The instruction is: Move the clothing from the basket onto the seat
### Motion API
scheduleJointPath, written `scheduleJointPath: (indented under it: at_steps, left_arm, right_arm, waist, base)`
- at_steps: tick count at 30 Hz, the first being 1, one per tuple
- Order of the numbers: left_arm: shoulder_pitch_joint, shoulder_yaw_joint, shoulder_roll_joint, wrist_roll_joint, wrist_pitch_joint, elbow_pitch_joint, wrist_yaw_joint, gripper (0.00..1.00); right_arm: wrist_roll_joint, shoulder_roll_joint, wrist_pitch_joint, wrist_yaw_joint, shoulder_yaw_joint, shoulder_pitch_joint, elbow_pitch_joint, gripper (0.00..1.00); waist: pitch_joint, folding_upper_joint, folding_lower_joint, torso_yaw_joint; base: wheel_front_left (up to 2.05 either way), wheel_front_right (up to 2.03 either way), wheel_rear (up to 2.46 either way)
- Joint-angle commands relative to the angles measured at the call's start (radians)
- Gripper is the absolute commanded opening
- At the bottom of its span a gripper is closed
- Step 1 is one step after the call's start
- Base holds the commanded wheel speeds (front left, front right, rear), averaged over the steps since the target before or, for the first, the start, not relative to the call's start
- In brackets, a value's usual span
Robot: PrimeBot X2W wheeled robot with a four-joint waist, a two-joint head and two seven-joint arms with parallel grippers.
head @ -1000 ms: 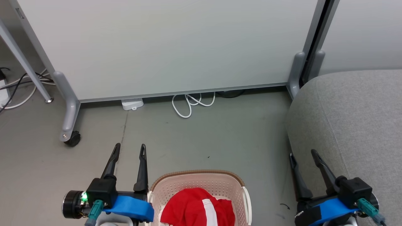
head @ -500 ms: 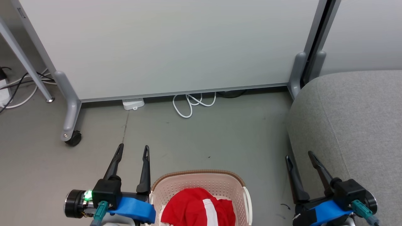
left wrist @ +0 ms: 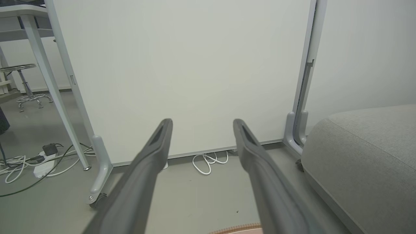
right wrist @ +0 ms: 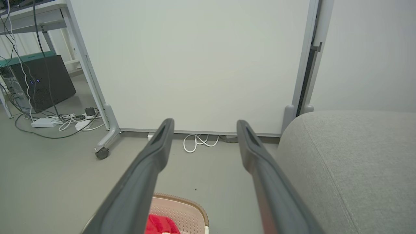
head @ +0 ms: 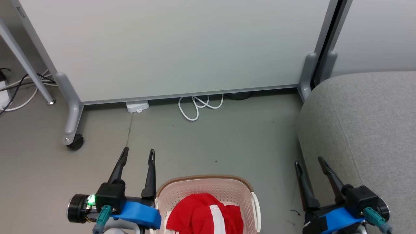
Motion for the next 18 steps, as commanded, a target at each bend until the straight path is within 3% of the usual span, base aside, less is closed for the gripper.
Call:
scheduleJointPath:
  at_steps: [1, 8, 18]
  left_arm:
    - [-0.023, 0.001, 0.003, -0.002, -0.005, 0.008, -0.007, 1.0]
    - [-0.082, -0.01, 0.009, 0.013, -0.005, 0.056, -0.042, 1.0]
    - [-0.238, -0.077, 0.025, 0.03, -0.004, 0.233, -0.086, 1.0]
  right_arm:
    - [-0.002, -0.006, -0.005, 0.002, 0.001, 0.005, -0.001, 1.0]
    - [-0.008, -0.006, -0.004, 0.002, 0.004, -0.017, -0.007, 1.0]
    - [-0.014, -0.006, -0.004, 0.002, 0.012, -0.079, -0.025, 1.0]
  waist:
    - [0.003, 0.0, 0.0, -0.001]
    - [0.036, 0.0, 0.0, -0.015]
    - [0.153, 0.0, 0.0, -0.075]
  base:
    - [0.0, 0.0, 0.0]
    - [0.0, 0.0, 0.0]
    - [0.0, 0.0, 0.0]
